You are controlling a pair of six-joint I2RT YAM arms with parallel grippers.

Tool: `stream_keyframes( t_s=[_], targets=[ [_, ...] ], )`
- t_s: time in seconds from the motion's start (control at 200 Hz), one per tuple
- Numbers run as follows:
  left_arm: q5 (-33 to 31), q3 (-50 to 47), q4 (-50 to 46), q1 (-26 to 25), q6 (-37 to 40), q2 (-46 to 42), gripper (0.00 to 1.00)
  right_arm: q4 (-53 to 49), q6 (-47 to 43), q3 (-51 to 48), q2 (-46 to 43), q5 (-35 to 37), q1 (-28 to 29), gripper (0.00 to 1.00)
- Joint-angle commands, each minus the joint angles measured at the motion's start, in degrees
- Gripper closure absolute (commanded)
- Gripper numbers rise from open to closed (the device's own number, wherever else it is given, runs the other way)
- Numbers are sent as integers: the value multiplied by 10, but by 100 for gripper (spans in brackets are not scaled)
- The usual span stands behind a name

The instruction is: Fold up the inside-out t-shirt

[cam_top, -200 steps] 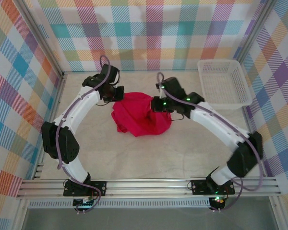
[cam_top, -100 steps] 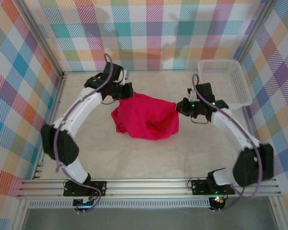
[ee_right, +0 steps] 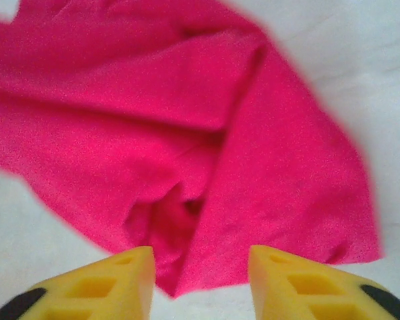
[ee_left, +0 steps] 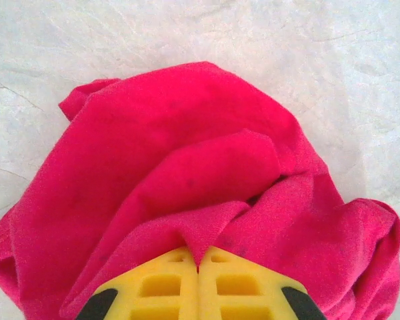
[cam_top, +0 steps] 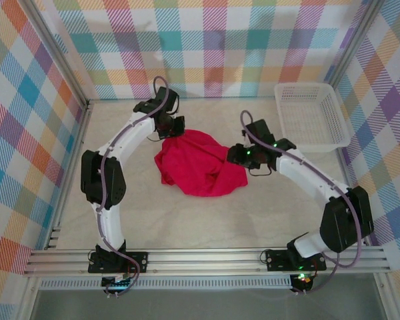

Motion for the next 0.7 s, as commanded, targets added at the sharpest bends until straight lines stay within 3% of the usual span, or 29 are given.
stream_keyframes(
  t_s=[0.0,0.09,0.245,0.31,0.37,0.415,0.59,0.695],
  targets=[
    [4,-13,-7,0,-4,-37,100,2,11,-18,40,26,-3,48],
    [17,-61,16,-2,-2,-74,100,19,-11,1,85,43,-11,42],
    [22,-186,68,-7,-2,-171,100,60,-17,37,190,-32,-14,42],
    [25,-224,75,-7,-5,-202,100,69,-9,33,218,-37,-7,58],
    [29,-251,78,-7,-7,-224,100,74,1,16,218,-29,-2,87],
    [33,-267,80,-7,-7,-238,100,77,6,-4,195,-24,0,100],
    [43,-332,91,-13,-3,-306,100,45,18,-111,-7,8,12,100],
    [44,-397,114,-32,-9,-365,100,88,41,-236,-163,-14,27,100]
  ],
)
